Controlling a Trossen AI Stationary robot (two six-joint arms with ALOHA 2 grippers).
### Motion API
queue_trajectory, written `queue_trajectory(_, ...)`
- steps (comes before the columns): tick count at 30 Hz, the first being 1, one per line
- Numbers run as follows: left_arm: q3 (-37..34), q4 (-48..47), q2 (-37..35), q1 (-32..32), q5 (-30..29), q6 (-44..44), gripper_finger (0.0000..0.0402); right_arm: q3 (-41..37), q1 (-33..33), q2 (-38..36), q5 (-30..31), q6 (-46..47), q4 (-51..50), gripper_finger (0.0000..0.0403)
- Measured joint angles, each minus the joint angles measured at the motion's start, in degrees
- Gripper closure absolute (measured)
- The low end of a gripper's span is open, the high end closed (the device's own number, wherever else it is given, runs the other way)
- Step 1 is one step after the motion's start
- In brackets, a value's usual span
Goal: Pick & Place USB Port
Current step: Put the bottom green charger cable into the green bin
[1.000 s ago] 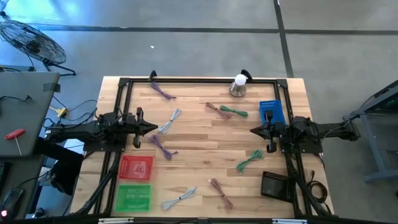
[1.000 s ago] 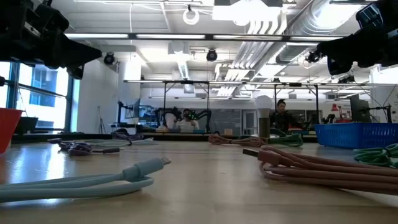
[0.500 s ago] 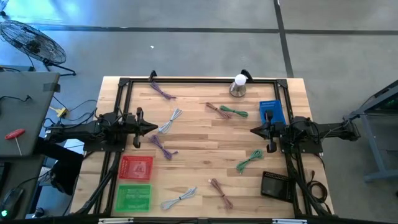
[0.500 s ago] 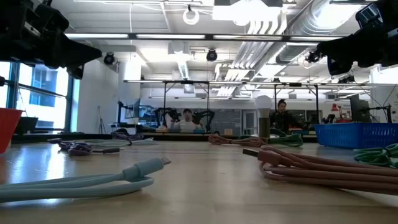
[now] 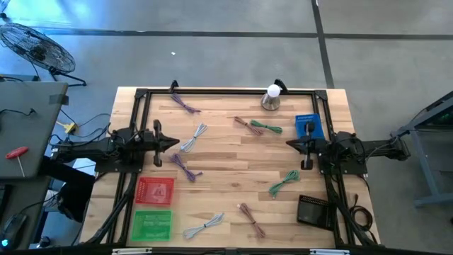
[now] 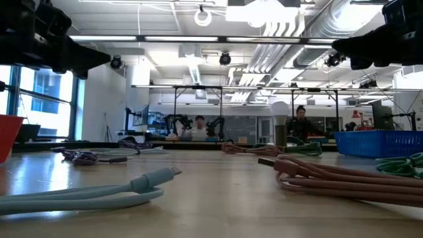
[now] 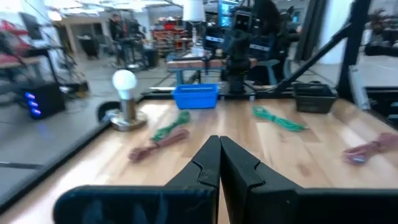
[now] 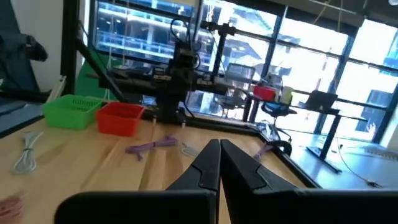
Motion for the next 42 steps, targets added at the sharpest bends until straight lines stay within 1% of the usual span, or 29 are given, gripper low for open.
queue_trajectory(2, 0.0, -0.01, -0.02, -0.01, -0.17, -0.04, 0.0401, 0.0, 0.0, 0.31, -1.4, -0.97, -0.01, 0.0401)
queue_trajectory(4, 0.0, -0.04, 0.0, 0.0, -0.19, -0.25, 0.0401, 0.02, 0.0, 0.58, -1.16, -1.17, 0.38, 0.04)
queue_trajectory(8, 1.29, -2.12, 0.02, -0.02, -0.87, -0.25, 0.0401, 0.0, 0.0, 0.58, 4.49, -0.85, 1.16, 0.0392)
queue_trajectory(10, 2.26, -3.61, 0.29, -0.02, -1.41, -0.66, 0.0398, 0.02, 0.0, 0.58, 5.76, -0.6, 1.16, 0.0383)
queue_trajectory(12, 3.23, -3.88, 0.81, 0.0, -0.66, -0.68, 0.0387, 0.0, 0.0, 0.58, 6.22, 0.47, 1.16, 0.037)
queue_trajectory(16, 5.06, -4.24, 2.48, -0.02, 1.91, -2.01, 0.0345, 0.02, 0.0, 0.58, 6.39, 3.6, 1.2, 0.0332)
queue_trajectory(19, 5.49, -4.74, 4.23, -0.02, 1.91, -5.17, 0.0299, 0.01, 0.0, 0.61, 6.43, 4.71, 2.24, 0.03)
queue_trajectory(21, 5.66, -4.49, 5.14, -0.02, 1.89, -5.67, 0.0267, 0.03, 0.0, 0.61, 6.42, 4.63, 4.35, 0.028)
queue_trajectory(24, 5.73, -2.87, 6.11, -0.02, 1.1, -5.29, 0.0228, 1.09, 0.0, 0.73, 6.0, 2.37, 5.22, 0.0254)
queue_trajectory(28, 5.77, 1.87, 6.45, -0.02, -0.53, -5.21, 0.0197, 4.9, 0.0, 2.33, 3.41, -1.72, 8.02, 0.0232)
queue_trajectory(32, 5.82, 5.14, 6.43, -0.01, -0.4, -3.55, 0.0191, 11.29, 0.0, 7.34, 3.02, -3.48, 6.76, 0.0226)
queue_trajectory(36, 5.86, 5.35, 6.45, -0.02, 0.29, -2.35, 0.0194, 20.07, 0.0, 16.95, 3.28, -5.83, 2.88, 0.0229)
queue_trajectory(39, 5.86, 5.11, 6.45, -0.02, 0.31, -2.32, 0.0195, 28.83, 0.0, 25.51, 5.08, -5.91, -3.75, 0.0232)
queue_trajectory(42, 5.86, 4.12, 6.45, -0.02, 0.31, -2.27, 0.0195, 37.58, 0.0, 33.81, 9.42, -5.59, -12.52, 0.0235)
